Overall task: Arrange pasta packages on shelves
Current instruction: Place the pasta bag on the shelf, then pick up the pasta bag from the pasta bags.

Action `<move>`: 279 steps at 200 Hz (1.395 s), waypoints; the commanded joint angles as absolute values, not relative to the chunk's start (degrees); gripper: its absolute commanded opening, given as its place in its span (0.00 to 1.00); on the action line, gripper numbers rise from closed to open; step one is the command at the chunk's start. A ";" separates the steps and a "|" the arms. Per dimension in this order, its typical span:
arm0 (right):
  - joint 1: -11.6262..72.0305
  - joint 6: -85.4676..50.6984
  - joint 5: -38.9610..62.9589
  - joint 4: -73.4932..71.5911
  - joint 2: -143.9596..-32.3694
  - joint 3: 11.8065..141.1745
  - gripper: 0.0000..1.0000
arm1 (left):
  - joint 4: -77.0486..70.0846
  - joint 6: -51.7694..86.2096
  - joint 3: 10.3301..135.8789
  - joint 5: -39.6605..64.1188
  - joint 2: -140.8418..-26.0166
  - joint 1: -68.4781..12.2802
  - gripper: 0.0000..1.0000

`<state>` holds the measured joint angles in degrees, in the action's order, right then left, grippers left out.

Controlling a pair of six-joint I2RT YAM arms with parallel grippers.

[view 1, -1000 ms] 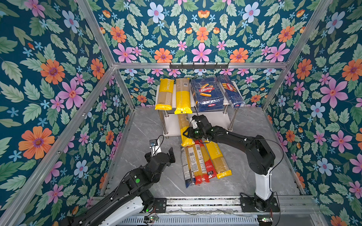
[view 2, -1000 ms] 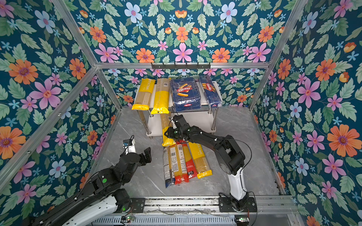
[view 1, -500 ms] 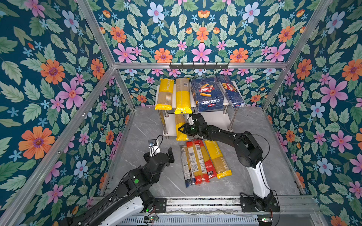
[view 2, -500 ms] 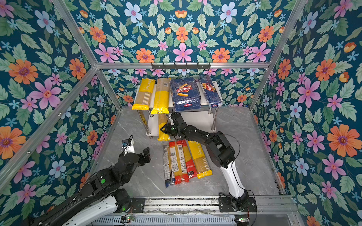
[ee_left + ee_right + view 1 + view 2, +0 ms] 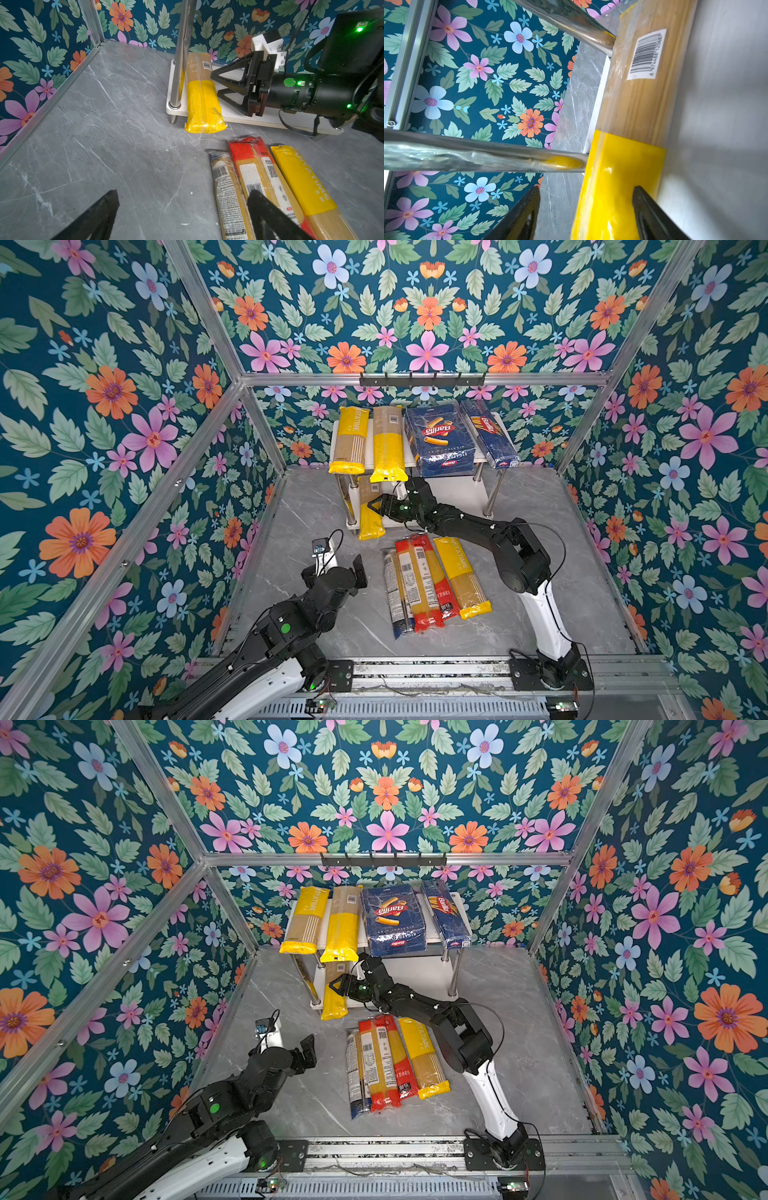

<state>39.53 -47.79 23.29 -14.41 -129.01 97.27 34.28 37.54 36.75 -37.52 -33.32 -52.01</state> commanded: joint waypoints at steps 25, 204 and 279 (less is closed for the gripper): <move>39.47 -46.74 22.61 -16.28 -124.45 90.97 0.72 | 34.02 37.71 36.48 -37.56 -32.57 -51.94 1.00; 49.18 -37.60 5.41 18.26 -93.28 63.91 0.73 | 19.21 41.20 31.41 -26.36 -41.87 -51.95 1.00; 54.49 -40.29 -1.66 21.87 -84.77 54.89 0.73 | 14.32 41.63 30.69 -23.60 -46.75 -51.98 1.00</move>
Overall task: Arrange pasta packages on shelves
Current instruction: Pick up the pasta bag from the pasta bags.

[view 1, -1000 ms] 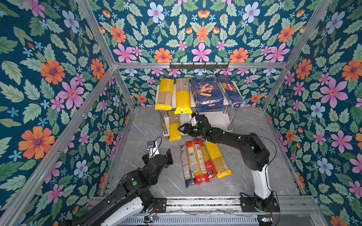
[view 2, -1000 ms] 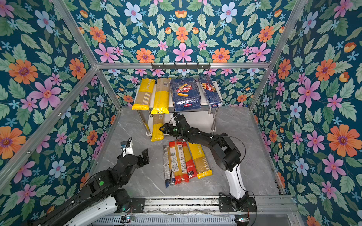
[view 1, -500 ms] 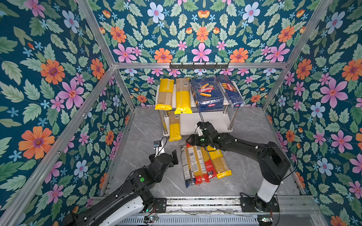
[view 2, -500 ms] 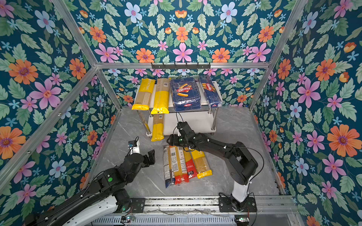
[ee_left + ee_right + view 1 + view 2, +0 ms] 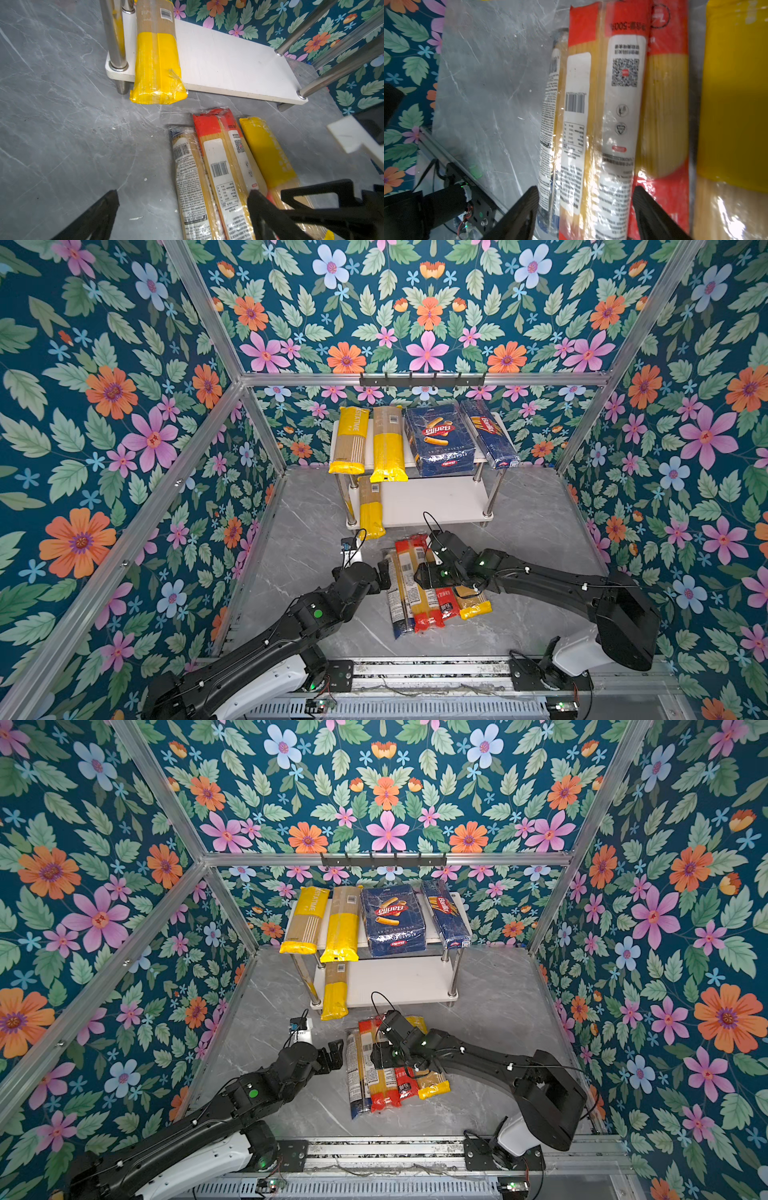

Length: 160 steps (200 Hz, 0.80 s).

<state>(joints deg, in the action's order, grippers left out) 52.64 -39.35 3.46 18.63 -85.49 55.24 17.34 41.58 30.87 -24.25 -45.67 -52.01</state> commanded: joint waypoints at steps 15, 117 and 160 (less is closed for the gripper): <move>56.33 -40.47 -4.26 24.53 -85.31 55.49 0.74 | 13.57 41.44 30.59 -23.47 -47.40 -51.99 1.00; 58.78 -41.75 -3.02 27.29 -94.44 62.07 0.75 | 18.93 40.52 30.86 -27.11 -44.73 -51.97 1.00; 60.87 -42.33 -6.71 35.07 -101.70 68.35 0.76 | 20.34 40.60 30.16 -28.10 -41.77 -51.99 1.00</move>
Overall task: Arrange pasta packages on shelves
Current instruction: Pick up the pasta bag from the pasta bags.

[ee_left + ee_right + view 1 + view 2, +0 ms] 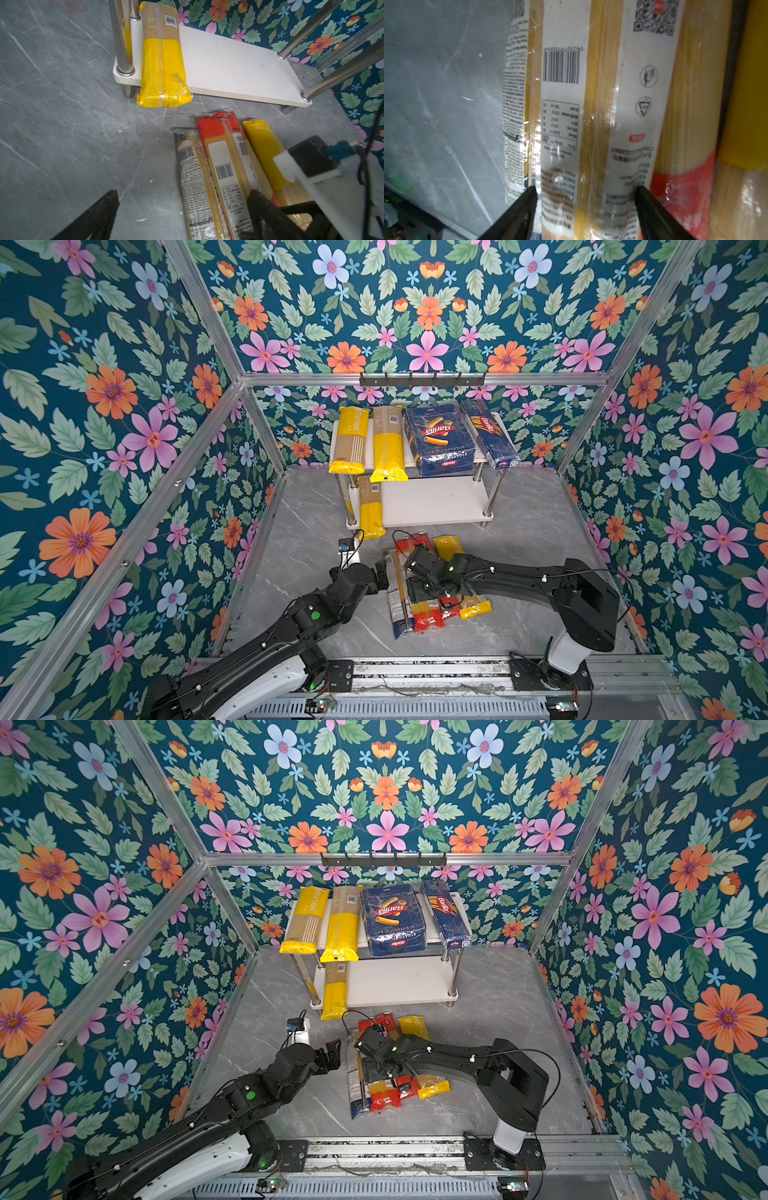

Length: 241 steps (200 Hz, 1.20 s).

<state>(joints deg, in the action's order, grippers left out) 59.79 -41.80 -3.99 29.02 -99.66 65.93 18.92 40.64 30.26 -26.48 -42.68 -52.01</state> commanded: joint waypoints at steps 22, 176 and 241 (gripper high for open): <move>61.99 -43.10 -8.44 38.46 -103.42 70.11 0.76 | 20.83 40.60 30.06 -28.34 -41.05 -51.96 1.00; 63.07 -45.57 -6.06 37.29 -105.28 67.51 0.76 | 22.99 41.12 29.09 -28.94 -36.92 -51.95 1.00; 62.96 -45.85 -6.19 37.44 -101.13 66.12 0.37 | 23.65 40.68 29.44 -29.97 -35.99 -51.94 1.00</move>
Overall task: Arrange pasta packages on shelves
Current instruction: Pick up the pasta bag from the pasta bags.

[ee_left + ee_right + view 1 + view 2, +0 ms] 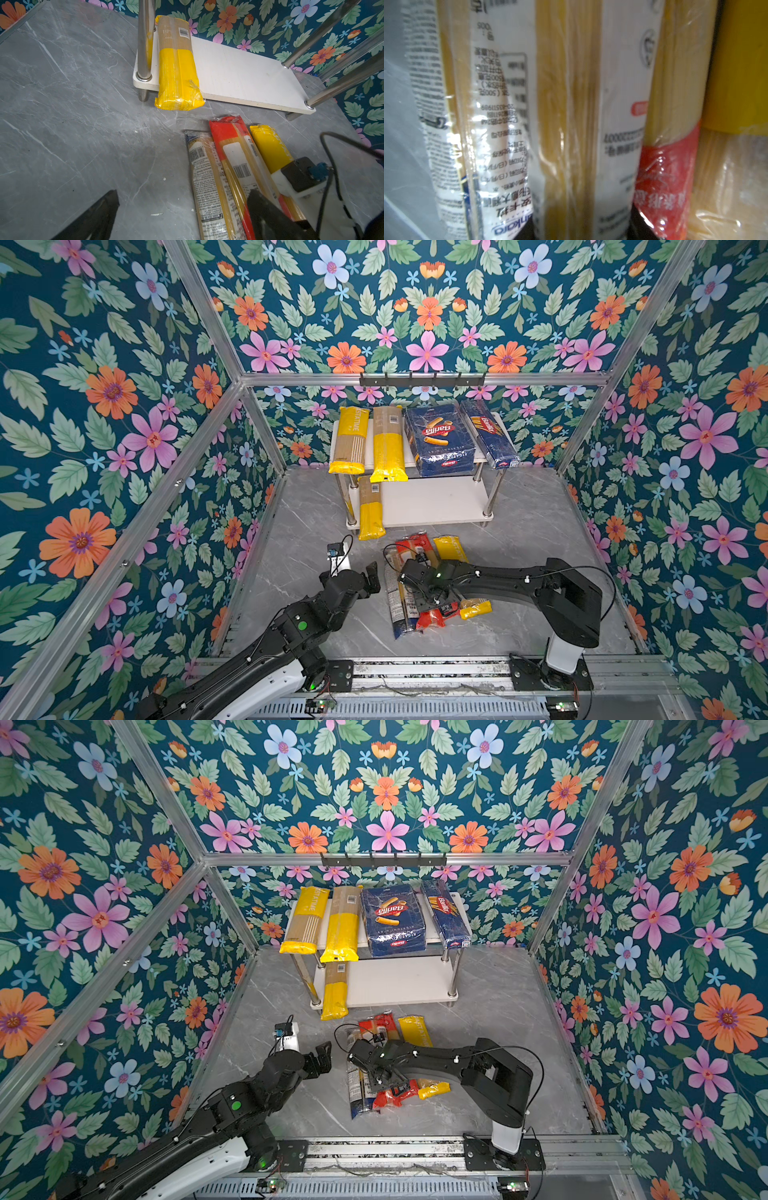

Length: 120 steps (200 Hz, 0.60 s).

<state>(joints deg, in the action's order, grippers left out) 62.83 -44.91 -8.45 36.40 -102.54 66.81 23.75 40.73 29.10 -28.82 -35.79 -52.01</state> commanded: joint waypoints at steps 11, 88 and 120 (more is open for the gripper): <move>62.99 -45.71 -6.24 37.38 -100.06 65.84 0.35 | 23.55 40.69 29.65 -29.82 -36.36 -51.94 1.00; 60.54 -45.46 -2.33 29.26 -90.54 60.29 0.21 | 25.14 41.52 30.65 -29.26 -36.08 -51.97 1.00; 58.01 -45.26 2.29 23.07 -86.09 56.24 0.19 | 25.22 41.40 31.70 -29.54 -37.54 -51.96 1.00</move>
